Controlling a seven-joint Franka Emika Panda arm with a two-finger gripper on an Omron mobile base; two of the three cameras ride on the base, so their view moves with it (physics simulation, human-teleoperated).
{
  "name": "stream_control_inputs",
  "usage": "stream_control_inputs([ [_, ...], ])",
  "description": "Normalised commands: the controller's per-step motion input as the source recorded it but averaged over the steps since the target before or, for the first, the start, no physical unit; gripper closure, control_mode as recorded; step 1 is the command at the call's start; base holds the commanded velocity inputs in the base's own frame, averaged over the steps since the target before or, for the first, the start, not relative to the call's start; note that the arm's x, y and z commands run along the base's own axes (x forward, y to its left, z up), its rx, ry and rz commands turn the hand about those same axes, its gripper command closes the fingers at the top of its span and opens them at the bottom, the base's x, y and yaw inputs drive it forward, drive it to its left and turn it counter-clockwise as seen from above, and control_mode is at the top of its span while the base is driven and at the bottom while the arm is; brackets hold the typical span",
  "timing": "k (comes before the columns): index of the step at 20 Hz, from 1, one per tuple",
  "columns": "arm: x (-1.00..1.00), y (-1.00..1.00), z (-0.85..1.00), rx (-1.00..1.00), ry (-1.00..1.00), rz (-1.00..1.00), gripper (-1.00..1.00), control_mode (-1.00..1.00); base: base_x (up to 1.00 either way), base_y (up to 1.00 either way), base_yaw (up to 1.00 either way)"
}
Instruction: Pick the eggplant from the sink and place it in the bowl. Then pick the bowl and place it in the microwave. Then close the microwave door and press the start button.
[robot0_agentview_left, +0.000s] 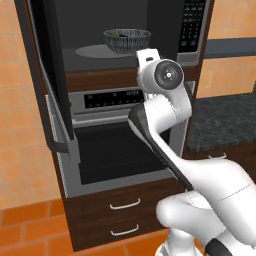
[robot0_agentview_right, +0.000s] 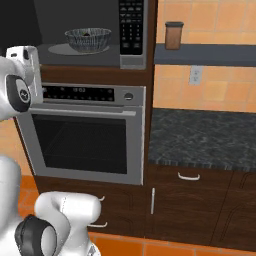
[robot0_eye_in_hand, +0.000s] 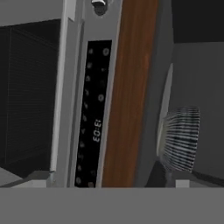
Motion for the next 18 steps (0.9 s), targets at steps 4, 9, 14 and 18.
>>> stream_control_inputs([
  [4, -1.0, 0.65, -0.63, -0.02, 0.0, -0.02, -1.0, -1.0, 0.0, 0.0, 0.0],
  [9, -1.0, 0.73, -0.73, -0.07, 0.0, -0.07, -1.0, -1.0, 0.0, 0.0, 0.0],
  [14, -0.96, 0.07, -0.6, -0.01, -0.05, 0.0, -1.0, -1.0, 0.0, 0.0, 0.0],
  [18, -0.83, 0.52, -0.2, -0.01, -0.26, 0.0, -1.0, -1.0, 0.0, 0.0, 0.0],
])
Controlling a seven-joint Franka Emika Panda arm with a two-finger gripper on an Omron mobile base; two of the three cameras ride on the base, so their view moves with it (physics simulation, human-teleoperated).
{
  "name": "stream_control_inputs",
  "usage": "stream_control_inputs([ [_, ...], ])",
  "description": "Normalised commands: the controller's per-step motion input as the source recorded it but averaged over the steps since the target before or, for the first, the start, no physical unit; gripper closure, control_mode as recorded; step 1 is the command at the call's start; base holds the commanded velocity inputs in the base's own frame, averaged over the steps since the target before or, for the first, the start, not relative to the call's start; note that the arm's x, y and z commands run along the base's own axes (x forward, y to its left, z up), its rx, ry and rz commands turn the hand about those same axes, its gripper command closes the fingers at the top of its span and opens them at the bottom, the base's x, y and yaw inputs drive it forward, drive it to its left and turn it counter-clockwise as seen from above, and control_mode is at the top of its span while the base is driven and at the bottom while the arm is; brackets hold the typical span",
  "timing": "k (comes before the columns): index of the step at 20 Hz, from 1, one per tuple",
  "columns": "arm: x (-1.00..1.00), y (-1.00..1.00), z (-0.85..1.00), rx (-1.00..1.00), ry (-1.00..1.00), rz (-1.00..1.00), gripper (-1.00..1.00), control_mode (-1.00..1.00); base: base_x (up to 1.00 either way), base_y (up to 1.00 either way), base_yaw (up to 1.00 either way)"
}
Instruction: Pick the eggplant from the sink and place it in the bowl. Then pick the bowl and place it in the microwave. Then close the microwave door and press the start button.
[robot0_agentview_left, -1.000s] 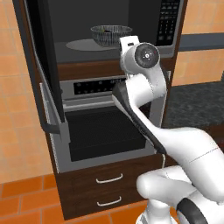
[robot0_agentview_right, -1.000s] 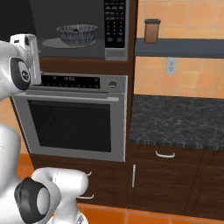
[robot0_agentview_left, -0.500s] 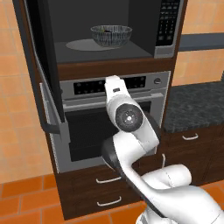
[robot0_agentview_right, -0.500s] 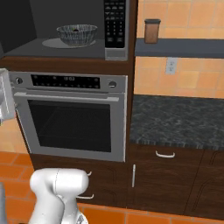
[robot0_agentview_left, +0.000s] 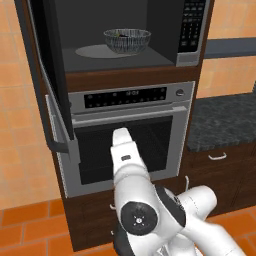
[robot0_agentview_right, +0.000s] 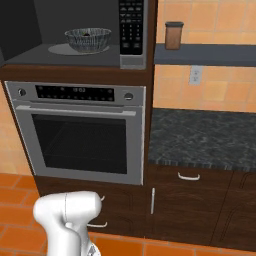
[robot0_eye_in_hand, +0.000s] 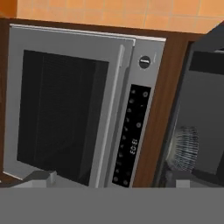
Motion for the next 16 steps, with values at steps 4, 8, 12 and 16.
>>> stream_control_inputs([
  [4, -0.43, 0.98, 0.0, -0.05, -0.19, -0.08, -1.0, -1.0, 0.0, 0.0, 0.0],
  [8, -0.47, 1.0, 0.0, -0.06, -0.09, -0.1, -1.0, -1.0, 0.0, 0.0, 0.0],
  [12, -0.14, 0.99, 0.03, -0.02, -0.01, -0.12, -1.0, -1.0, 0.0, 0.0, 0.0],
  [16, 0.0, 0.69, 0.35, 0.0, 0.0, -0.15, -1.0, -1.0, 0.0, 0.0, 0.0],
])
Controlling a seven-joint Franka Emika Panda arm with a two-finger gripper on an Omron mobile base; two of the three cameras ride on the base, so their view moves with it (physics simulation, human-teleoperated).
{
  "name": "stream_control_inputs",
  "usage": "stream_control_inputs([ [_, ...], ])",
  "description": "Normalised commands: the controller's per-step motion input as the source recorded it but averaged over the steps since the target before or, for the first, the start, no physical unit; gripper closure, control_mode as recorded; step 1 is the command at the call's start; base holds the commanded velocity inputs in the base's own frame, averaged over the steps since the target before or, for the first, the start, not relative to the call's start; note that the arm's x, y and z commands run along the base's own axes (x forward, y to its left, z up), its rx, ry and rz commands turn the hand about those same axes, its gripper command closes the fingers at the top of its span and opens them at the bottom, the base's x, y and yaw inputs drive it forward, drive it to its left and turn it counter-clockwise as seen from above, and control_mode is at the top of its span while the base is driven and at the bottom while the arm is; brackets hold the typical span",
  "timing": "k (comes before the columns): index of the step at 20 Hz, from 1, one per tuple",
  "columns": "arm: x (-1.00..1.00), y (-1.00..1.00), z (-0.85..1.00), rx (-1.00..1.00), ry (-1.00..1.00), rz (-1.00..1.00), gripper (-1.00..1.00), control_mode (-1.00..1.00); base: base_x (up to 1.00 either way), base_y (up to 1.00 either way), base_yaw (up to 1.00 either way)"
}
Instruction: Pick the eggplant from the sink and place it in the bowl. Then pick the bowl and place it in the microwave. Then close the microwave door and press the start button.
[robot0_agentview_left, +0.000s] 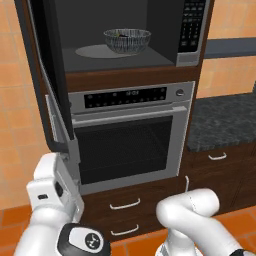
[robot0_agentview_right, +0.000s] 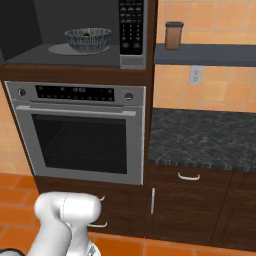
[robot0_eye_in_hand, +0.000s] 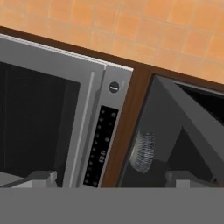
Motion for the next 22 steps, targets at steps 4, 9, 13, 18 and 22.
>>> stream_control_inputs([
  [4, 0.01, 0.22, 0.59, 0.0, 0.0, -0.13, -1.0, -1.0, 0.0, 0.0, 0.0],
  [9, 0.0, -0.1, 0.72, 0.0, 0.0, -0.05, -1.0, -1.0, 0.0, 0.0, 0.0],
  [13, 0.04, -0.42, 0.56, 0.0, 0.0, -0.04, -1.0, -1.0, 0.0, 0.0, 0.0],
  [18, 0.09, -0.73, 0.34, 0.0, 0.0, -0.02, -1.0, -1.0, 0.0, 0.0, 0.0],
  [22, 0.28, -0.91, 0.24, 0.0, 0.02, 0.0, -1.0, -1.0, 0.0, 0.0, 0.0],
])
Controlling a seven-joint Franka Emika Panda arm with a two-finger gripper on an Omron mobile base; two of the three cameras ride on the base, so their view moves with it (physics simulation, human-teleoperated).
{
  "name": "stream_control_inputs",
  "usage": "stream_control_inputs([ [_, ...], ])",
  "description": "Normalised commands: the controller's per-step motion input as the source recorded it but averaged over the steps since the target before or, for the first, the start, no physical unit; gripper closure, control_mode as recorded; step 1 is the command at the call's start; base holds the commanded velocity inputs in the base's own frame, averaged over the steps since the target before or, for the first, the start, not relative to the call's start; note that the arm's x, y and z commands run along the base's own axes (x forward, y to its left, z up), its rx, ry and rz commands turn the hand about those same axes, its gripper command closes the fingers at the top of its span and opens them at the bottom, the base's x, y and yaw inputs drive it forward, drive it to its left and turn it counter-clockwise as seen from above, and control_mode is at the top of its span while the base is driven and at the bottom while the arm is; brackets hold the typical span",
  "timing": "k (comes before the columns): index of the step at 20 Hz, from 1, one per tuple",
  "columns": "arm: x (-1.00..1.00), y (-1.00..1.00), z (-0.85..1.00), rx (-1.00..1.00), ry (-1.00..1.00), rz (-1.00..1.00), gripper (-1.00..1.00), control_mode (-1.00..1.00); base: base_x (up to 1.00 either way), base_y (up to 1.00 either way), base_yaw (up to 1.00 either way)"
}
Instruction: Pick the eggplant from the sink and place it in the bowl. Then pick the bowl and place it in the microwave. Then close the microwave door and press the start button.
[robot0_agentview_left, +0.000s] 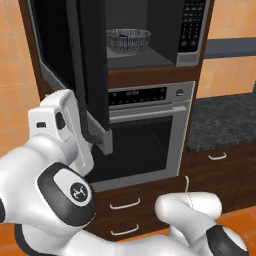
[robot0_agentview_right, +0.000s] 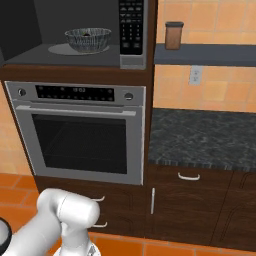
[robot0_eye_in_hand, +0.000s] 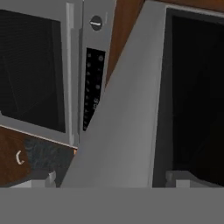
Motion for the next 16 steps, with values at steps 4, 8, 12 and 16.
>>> stream_control_inputs([
  [4, 0.62, -0.92, 0.04, 0.0, 0.09, 0.0, -1.0, -1.0, 0.0, 0.0, 0.0],
  [8, 0.89, -0.96, 0.06, 0.0, 0.09, 0.0, -1.0, -1.0, 0.0, 0.0, 0.0],
  [12, 0.84, -0.89, 0.23, 0.0, 0.03, 0.0, -1.0, -1.0, 0.0, 0.0, 0.0],
  [16, 0.91, -0.76, 0.21, 0.0, 0.05, 0.0, -1.0, -1.0, 0.0, 0.0, 0.0],
])
